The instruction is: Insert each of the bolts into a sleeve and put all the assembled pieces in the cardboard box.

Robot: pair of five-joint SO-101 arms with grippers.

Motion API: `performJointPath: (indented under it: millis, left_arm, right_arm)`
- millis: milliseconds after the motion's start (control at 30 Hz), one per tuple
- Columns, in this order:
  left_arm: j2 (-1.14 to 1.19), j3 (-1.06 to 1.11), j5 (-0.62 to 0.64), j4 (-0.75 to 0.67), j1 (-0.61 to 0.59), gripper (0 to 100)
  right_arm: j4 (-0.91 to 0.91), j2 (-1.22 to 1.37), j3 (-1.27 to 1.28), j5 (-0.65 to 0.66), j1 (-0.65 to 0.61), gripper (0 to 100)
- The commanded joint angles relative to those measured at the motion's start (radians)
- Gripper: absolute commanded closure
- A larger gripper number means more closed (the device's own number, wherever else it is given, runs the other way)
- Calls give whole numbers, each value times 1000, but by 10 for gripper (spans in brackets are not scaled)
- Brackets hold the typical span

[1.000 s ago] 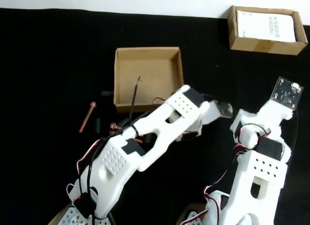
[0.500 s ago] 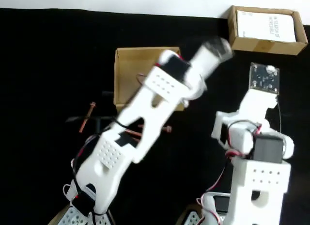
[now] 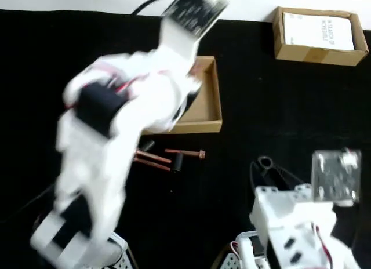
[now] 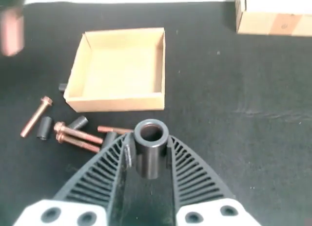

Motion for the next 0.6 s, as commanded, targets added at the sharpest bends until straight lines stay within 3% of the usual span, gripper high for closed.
performJointPath:
  millis: [0, 100, 333, 467, 567]
  left_arm:
    - [-394, 397, 6, -57, -1, 992]
    - [-595, 624, 81, -199, -2, 992]
    - [-900, 1098, 506, -565, -24, 992]
    - [-951, 1245, 540, -658, -88, 992]
    - [-951, 1280, 540, -744, -70, 992]
  right_arm:
    - [-102, -101, 96, 3, -5, 991]
    - [-271, -216, 265, 3, -7, 991]
    - [-572, -441, 670, 3, -15, 991]
    - [-628, -426, 745, 3, -15, 991]
    - [-677, -424, 803, 6, -15, 991]
